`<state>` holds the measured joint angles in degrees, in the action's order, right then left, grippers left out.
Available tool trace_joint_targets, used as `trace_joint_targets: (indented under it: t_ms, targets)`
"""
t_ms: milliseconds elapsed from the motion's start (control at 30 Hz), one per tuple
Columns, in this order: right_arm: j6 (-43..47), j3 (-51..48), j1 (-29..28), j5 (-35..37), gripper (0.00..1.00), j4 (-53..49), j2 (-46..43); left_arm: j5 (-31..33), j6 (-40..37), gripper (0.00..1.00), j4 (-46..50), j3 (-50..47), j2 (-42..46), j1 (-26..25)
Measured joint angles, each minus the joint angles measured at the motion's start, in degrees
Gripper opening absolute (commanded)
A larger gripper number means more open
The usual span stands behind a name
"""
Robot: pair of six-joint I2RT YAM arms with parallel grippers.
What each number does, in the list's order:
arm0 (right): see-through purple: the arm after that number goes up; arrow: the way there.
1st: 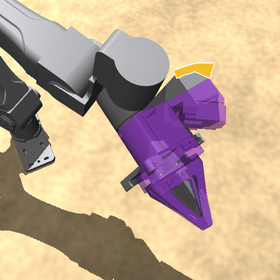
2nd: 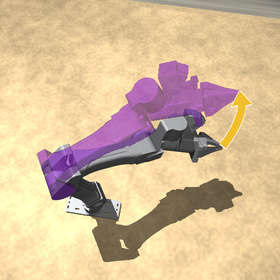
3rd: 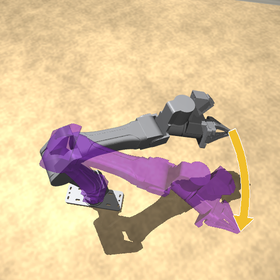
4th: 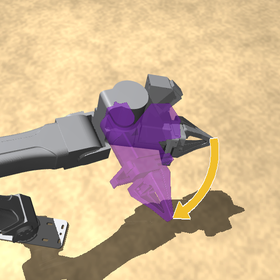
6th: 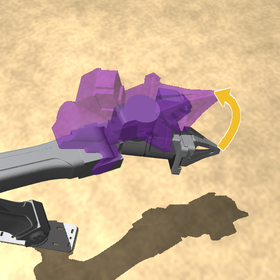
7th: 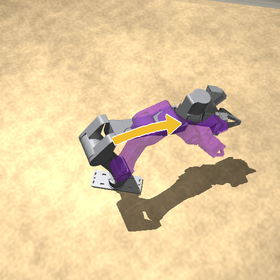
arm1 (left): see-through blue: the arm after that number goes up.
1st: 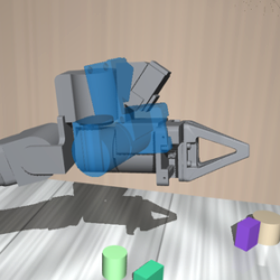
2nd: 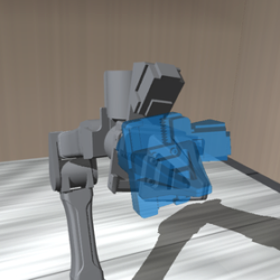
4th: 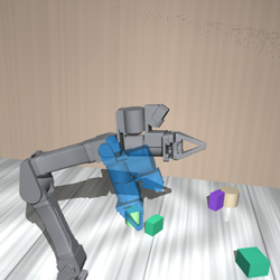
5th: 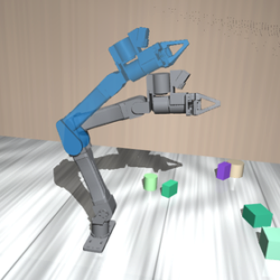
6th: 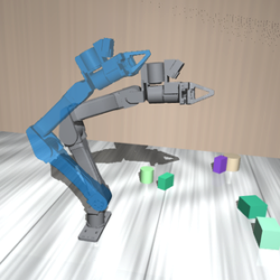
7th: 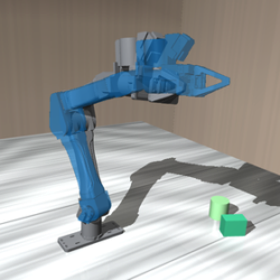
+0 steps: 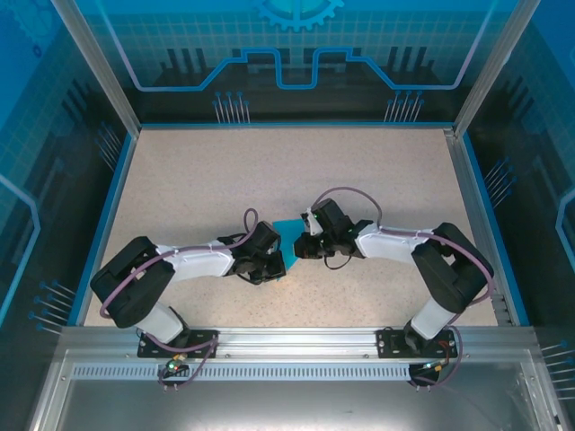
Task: Fold a paper plane with a square sheet of paper (pick it up from the middle)
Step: Third fold the triangle at the center of the table.
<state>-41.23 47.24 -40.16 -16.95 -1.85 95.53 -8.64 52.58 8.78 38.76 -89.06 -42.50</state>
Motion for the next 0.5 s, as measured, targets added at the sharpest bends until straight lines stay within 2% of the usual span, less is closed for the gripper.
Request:
trace_joint_targets:
  t_ms: [200,500]
  targets:
    - [-1.09,0.44,-0.81,-1.86,0.08,1.09,5.86,0.0,0.0,0.08,0.2,0.17,-0.11,0.0]
    - [-2.29,1.81,-0.17,-3.1,0.07,3.08,7.19,0.0,-0.22,0.08,1.68,1.31,-0.7,0.0]
